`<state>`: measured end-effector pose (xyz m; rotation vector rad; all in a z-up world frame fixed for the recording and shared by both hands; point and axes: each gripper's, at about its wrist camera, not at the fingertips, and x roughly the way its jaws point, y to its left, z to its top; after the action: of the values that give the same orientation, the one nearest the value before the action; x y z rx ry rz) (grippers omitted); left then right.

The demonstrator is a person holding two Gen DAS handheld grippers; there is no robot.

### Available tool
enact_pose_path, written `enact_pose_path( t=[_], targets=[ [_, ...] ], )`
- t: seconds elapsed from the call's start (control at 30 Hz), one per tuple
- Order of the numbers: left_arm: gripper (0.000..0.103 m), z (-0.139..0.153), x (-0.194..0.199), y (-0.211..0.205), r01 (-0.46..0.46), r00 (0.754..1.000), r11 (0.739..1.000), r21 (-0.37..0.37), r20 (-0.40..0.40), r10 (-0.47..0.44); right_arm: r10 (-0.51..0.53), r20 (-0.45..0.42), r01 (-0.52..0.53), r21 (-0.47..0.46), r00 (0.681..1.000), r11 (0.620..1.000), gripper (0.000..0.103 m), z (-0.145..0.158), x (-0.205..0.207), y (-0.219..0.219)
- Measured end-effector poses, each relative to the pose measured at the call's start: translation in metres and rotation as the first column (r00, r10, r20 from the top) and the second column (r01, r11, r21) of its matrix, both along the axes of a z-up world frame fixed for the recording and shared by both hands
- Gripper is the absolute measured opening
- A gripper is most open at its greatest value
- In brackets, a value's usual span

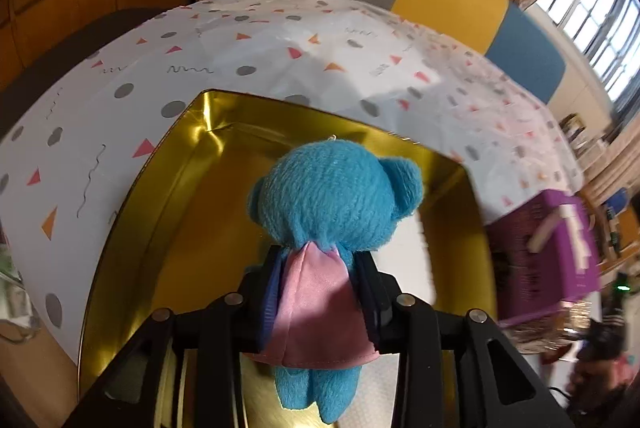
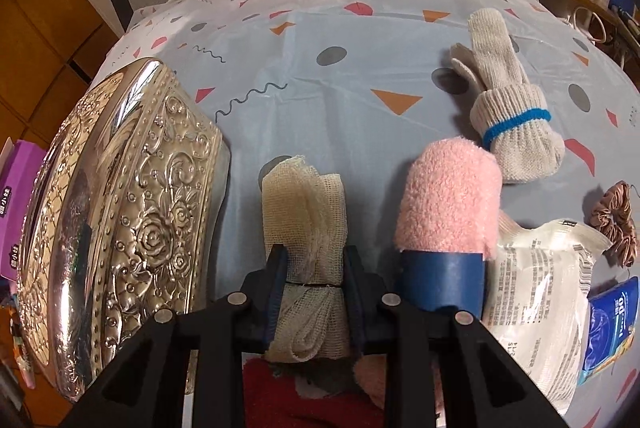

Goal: Organize soft objects
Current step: 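Carry the teddy bear into the gold tray and open the left tool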

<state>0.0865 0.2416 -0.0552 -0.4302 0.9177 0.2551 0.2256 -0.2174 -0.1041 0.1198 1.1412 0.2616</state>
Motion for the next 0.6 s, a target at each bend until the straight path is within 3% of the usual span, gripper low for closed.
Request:
enact_pose_path(
  t=[0.23, 0.3, 0.4, 0.6],
  targets=[
    [0.047, -0.017, 0.02, -0.011, 0.008, 0.999, 0.998, 0.064, -0.054, -0.004, -0.004, 0.024, 0.005, -0.014, 1.0, 1.0, 0.027, 0.001, -0.005, 0.002],
    [0.057, -0.015, 0.02, -0.016, 0.009, 0.999, 0.995, 0.094, -0.052, -0.004, -0.004, 0.032, 0.005, -0.02, 0.999, 1.0, 0.027, 0.001, -0.008, 0.003],
    [0.068, -0.002, 0.014, -0.022, 0.002, 1.0, 0.989, 0.149, -0.009, -0.001, -0.008, 0.039, 0.009, -0.025, 0.999, 1.0, 0.027, 0.0, -0.009, 0.004],
    [0.078, 0.028, -0.005, -0.036, 0.011, 0.996, 0.977, 0.211, 0.089, -0.031, -0.008, 0.065, 0.01, -0.042, 0.998, 0.999, 0.027, 0.0, -0.011, 0.007]
  ],
)
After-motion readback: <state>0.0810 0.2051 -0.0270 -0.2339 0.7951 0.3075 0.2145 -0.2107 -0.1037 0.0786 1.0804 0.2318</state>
